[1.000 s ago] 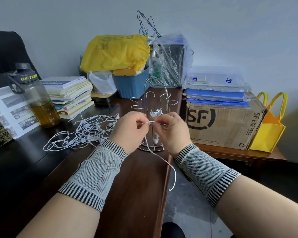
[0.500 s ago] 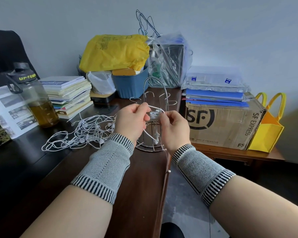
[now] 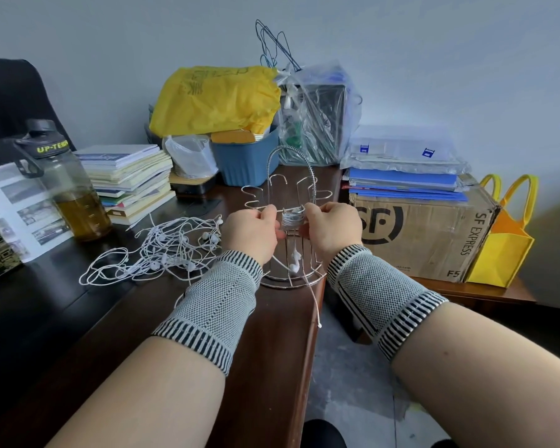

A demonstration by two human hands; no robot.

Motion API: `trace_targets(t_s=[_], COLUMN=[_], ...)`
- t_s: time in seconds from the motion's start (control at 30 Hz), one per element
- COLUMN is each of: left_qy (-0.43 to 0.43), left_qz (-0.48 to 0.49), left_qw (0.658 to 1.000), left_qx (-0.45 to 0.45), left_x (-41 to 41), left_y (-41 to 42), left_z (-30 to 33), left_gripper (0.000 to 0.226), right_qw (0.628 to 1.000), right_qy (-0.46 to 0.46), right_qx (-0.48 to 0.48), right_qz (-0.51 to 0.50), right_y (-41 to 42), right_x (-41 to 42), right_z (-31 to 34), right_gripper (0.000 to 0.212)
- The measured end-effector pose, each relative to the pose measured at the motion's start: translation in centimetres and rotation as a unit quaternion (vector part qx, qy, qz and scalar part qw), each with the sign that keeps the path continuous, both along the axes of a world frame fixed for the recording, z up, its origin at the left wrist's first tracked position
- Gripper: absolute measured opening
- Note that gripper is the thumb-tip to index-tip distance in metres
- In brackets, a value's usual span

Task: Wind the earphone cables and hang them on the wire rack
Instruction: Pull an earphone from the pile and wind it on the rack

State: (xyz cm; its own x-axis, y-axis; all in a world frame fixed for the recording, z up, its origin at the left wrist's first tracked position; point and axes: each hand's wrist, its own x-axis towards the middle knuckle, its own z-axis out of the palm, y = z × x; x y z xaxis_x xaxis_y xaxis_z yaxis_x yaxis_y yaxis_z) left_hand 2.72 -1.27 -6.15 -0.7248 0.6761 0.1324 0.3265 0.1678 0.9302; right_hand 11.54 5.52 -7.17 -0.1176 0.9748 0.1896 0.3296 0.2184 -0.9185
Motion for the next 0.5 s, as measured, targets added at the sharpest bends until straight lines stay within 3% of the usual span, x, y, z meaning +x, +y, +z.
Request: trace_targets(t_s=[0.17,0.37,0.5], left_qy=[-0.05,0.085,0.217], left_qz=[-0.045,-0.084,-0.119], left_qw=[0.997,0.993,0.968], left_qx=[0.029,0.006,-0.03], left_x=[0.4,0.5,0.9], left_y=[-0.9,-1.8,-1.9], left_z=[-0.9,-1.8,-2.2], left_gripper=[0.037,0.032,0.032], right_qw=[1.0,0.995,0.979], right_qy=[0.015,0.08,0.046], right_qx=[-0.002,0.028,0.13], right_qz=[0.001,0.056,0.152], right_y=[0.1,-0.7,-1.8], right_x=[0.1,1.1,1.7], right_z=[-0.2,-1.6,-3.0], right_gripper=[0.032,0.012,0.03])
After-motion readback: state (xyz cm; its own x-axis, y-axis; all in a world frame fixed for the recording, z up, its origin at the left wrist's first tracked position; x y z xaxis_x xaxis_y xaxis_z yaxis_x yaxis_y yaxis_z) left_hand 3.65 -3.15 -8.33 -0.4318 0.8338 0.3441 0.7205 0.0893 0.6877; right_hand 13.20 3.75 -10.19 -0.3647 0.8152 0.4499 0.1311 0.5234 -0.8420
